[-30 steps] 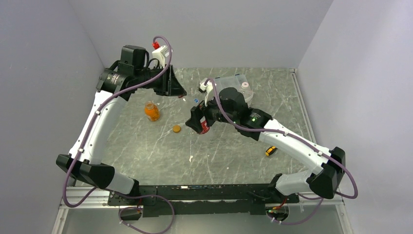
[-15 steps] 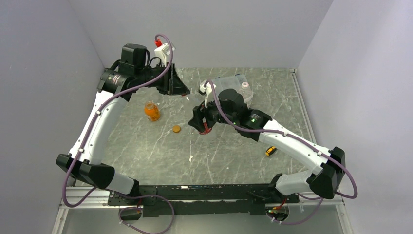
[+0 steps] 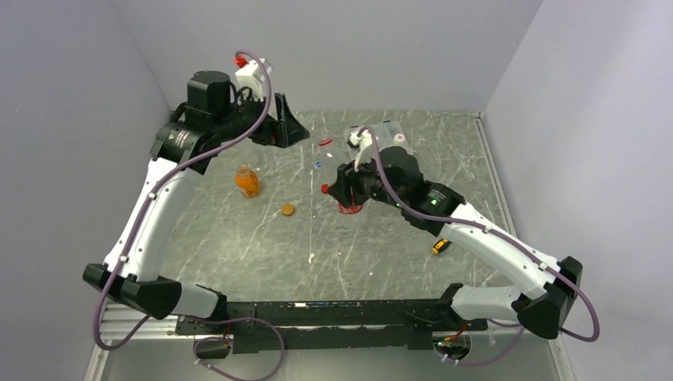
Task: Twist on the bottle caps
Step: Pick up the plastic bottle at the center of the board, then pick up the bottle cap from the center of the board.
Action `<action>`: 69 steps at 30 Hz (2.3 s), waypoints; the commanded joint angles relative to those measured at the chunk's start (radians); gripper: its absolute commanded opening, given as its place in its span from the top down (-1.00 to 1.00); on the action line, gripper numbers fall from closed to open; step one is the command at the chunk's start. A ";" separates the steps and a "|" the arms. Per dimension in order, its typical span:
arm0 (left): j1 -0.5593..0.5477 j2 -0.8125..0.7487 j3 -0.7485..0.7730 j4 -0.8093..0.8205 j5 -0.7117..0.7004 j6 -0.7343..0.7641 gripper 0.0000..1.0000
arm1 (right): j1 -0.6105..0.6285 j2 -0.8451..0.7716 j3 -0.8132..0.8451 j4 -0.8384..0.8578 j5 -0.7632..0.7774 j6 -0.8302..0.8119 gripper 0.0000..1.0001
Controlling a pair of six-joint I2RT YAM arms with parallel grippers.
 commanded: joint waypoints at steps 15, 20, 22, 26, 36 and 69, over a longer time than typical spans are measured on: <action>-0.245 0.107 -0.433 0.395 -0.774 -0.007 -0.44 | -0.180 -0.292 -0.066 -0.183 0.150 0.178 0.14; -0.291 0.296 -0.427 0.514 -0.795 0.026 -0.36 | -0.181 -0.293 -0.045 -0.210 0.150 0.171 0.14; -0.295 0.360 -0.406 0.534 -0.783 0.030 -0.30 | -0.180 -0.299 -0.048 -0.212 0.150 0.170 0.14; -0.297 0.477 -0.367 0.541 -0.765 0.026 -0.13 | -0.180 -0.310 -0.051 -0.218 0.146 0.170 0.14; -0.313 0.597 -0.343 0.577 -0.797 0.028 -0.14 | -0.180 -0.315 -0.055 -0.226 0.136 0.165 0.13; -0.079 0.421 -0.112 0.106 -0.114 -0.009 0.84 | -0.181 -0.307 -0.122 -0.165 -0.070 0.023 0.12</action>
